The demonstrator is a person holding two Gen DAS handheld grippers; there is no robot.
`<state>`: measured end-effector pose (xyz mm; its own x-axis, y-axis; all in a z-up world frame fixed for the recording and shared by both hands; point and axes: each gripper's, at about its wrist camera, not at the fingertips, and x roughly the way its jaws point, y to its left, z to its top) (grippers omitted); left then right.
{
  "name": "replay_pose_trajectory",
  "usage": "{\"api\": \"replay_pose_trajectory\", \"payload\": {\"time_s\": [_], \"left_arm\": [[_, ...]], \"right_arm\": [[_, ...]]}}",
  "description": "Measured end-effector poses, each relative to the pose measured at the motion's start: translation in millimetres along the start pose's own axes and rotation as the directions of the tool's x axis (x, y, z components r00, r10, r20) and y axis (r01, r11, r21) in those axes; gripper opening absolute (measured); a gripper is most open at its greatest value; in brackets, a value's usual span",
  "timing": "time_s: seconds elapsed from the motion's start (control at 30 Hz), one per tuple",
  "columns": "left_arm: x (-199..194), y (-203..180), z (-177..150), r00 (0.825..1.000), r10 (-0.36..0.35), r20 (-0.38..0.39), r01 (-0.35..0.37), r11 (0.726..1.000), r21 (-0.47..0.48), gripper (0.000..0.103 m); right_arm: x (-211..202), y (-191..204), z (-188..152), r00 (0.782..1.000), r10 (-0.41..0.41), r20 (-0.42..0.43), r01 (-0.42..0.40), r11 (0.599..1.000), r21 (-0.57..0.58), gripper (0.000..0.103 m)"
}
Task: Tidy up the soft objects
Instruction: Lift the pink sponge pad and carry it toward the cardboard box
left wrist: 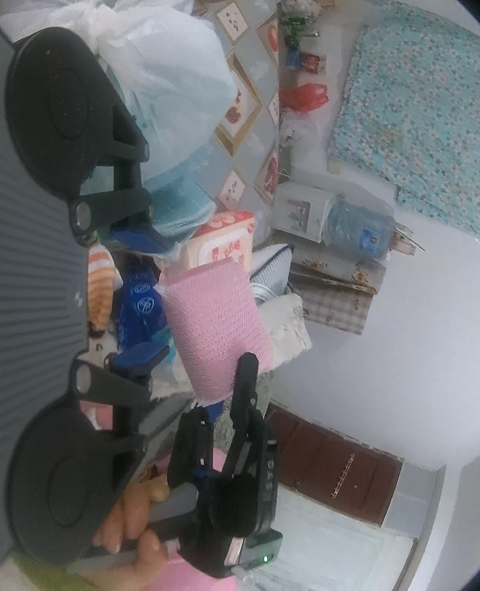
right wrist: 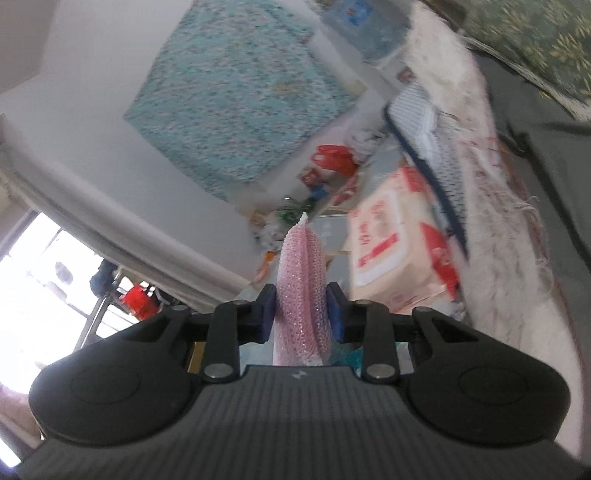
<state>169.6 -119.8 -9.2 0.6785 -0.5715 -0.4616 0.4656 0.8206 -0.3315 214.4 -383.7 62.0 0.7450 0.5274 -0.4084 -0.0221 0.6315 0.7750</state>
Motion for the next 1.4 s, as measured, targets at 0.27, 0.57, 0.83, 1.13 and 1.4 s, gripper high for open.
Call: {"api": "replay_pose_trajectory", "payload": {"time_s": [0.27, 0.57, 0.83, 1.13, 1.4], "left_arm": [[-55, -8, -16, 0.997, -0.067, -0.036, 0.069, 0.996, 0.064, 0.061], [-83, 3, -64, 0.987, -0.086, -0.139, 0.099, 0.991, 0.093, 0.061], [-78, 24, -92, 0.948, -0.164, -0.273, 0.168, 0.986, -0.011, 0.061], [-87, 31, -121, 0.903, -0.088, -0.421, 0.104, 0.995, 0.013, 0.062], [-103, 41, -134, 0.897, -0.051, -0.438, 0.062, 0.998, 0.01, 0.066]], "right_arm": [[-57, 37, -27, 0.992, 0.103, -0.072, -0.108, 0.991, -0.08, 0.028], [-102, 9, -85, 0.968, 0.25, -0.035, -0.245, 0.965, 0.097, 0.028], [-107, -21, -190, 0.971, 0.238, 0.027, -0.236, 0.931, 0.278, 0.028], [-94, -22, -251, 0.98, 0.195, 0.045, -0.2, 0.937, 0.285, 0.03], [-75, -26, -306, 0.978, 0.199, -0.062, -0.165, 0.922, 0.349, 0.03]]}}
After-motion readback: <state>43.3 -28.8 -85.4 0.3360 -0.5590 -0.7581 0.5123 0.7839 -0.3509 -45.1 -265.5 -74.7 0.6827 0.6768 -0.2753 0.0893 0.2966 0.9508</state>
